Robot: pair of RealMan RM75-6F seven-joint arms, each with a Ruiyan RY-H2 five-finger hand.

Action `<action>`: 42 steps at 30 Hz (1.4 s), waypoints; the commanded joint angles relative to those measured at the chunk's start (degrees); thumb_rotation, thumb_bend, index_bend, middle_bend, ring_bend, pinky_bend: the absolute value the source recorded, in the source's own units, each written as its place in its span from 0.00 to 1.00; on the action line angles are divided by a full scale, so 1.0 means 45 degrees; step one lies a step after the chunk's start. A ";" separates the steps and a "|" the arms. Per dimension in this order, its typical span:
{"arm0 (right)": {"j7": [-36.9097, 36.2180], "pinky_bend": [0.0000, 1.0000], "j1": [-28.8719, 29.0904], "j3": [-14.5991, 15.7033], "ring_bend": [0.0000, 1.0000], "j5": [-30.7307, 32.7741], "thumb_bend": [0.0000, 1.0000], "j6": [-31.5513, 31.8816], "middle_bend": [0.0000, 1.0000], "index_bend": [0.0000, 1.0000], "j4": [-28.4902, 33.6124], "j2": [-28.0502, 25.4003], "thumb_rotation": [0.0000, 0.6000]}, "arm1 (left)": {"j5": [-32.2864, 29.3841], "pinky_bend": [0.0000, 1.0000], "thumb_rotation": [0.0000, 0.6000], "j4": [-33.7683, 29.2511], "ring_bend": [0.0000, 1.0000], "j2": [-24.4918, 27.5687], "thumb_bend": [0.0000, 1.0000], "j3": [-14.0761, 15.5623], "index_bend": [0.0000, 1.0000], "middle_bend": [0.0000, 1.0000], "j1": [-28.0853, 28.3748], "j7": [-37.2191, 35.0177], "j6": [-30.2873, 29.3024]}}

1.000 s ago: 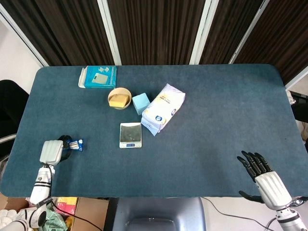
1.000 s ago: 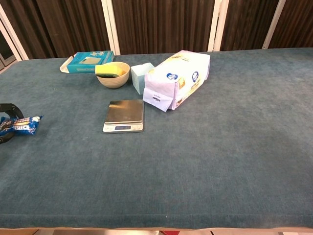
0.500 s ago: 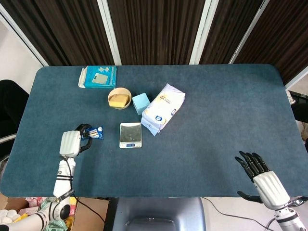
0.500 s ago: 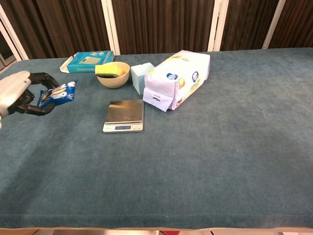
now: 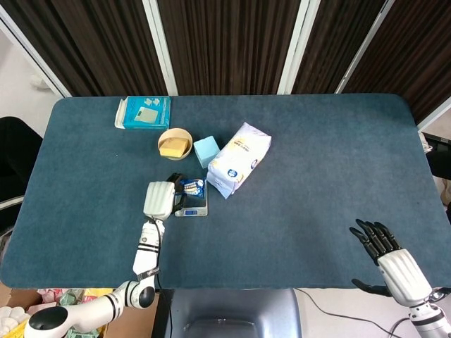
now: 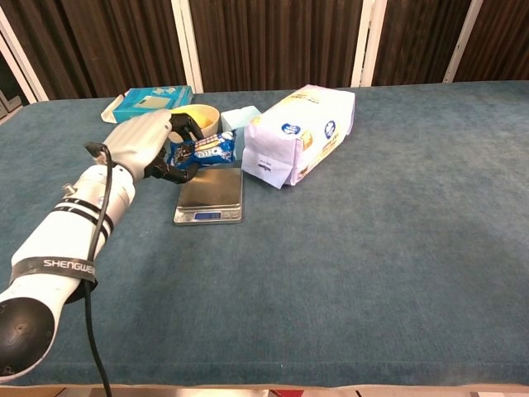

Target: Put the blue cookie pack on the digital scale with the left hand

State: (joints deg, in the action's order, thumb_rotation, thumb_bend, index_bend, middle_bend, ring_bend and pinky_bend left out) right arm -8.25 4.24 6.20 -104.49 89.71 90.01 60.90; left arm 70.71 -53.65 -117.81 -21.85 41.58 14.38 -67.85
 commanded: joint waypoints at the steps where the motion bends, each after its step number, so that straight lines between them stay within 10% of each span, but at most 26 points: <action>1: -0.0048 0.00 -0.0011 -0.0003 0.00 0.0038 0.17 0.0016 0.00 0.00 -0.0022 -0.0027 1.00 | -0.0333 1.00 1.00 0.0672 1.00 -0.0302 0.46 -0.0114 0.60 0.53 0.0227 0.0033 0.0295; 19: -0.0069 0.00 -0.0075 -0.0110 0.00 0.0202 0.17 0.0142 0.00 0.00 -0.0007 -0.0027 1.00 | -0.0637 1.00 1.00 0.1387 1.00 -0.0662 0.45 0.0201 0.25 0.25 0.0561 0.0461 0.0718; 33: -0.0088 0.00 -0.0117 -0.0064 0.00 0.0037 0.17 0.0254 0.00 0.00 -0.0078 -0.0013 1.00 | 0.0550 1.00 1.00 -0.1242 0.99 0.0869 0.44 0.1237 0.24 0.21 -0.0593 0.0466 -0.1162; 36: 0.0016 0.00 -0.0152 -0.0028 0.00 -0.0032 0.17 0.0287 0.00 0.00 -0.0071 0.0005 1.00 | 0.1594 0.88 1.00 -0.2909 0.80 0.2381 0.44 0.2335 0.20 0.20 -0.1710 0.0355 -0.2424; 38: 0.0177 0.00 -0.0162 -0.0004 0.00 -0.0024 0.17 0.0212 0.00 0.00 -0.0034 0.0026 1.00 | 0.2258 0.52 1.00 -0.4214 0.39 0.3892 0.44 0.3448 0.17 0.17 -0.2639 0.0145 -0.2952; 42: 0.0755 0.00 -0.0172 0.0025 0.00 0.0199 0.17 -0.0168 0.00 0.00 0.0225 0.0080 1.00 | 0.2889 0.13 1.00 -0.6693 0.04 0.6974 0.43 0.5749 0.07 0.03 -0.4538 -0.0343 -0.3611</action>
State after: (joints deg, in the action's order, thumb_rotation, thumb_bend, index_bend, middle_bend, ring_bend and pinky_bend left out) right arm -5.83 3.48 6.23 -104.03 89.70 90.47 61.13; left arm 79.03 -73.43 -98.37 -5.80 29.58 15.20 -79.46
